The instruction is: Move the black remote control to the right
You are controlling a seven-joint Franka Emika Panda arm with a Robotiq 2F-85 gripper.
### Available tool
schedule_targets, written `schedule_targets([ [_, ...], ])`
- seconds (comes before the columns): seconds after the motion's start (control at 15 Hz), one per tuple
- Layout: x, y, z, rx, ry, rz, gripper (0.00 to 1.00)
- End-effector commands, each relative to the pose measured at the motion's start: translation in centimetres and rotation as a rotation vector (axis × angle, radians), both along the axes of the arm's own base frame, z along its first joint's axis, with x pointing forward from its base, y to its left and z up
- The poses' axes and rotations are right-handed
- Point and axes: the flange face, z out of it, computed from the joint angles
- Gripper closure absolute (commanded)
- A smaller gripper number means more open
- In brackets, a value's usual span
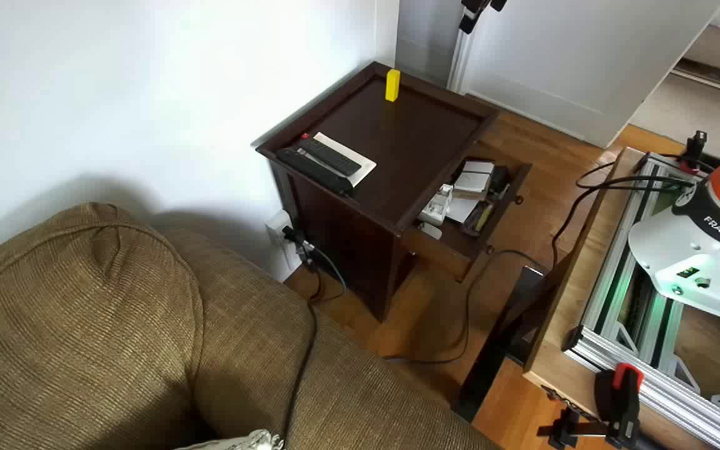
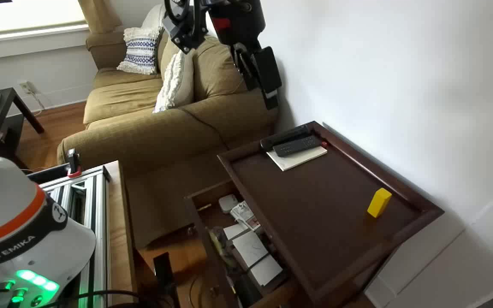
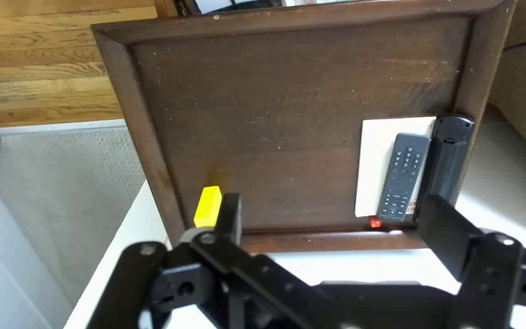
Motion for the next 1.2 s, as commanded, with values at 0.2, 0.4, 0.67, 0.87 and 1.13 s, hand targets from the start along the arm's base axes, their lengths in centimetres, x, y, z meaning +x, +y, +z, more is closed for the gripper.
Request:
schedule_targets([
  [0.2,0.0,0.0,0.1,0.000,0.001,0.000,0.00],
  [0.4,0.0,0.0,0.1,0.000,0.001,0.000,0.00],
  [0.67,1.1,0.0,0.1,0.009,-0.006,0.008,0.00],
  [0.87,5.5,1.0,0.6,0.090,-0.037,0.117,0.00],
  [1.13,11.0,3.5,1.2,0.179,-0.011,0.201,0.00],
])
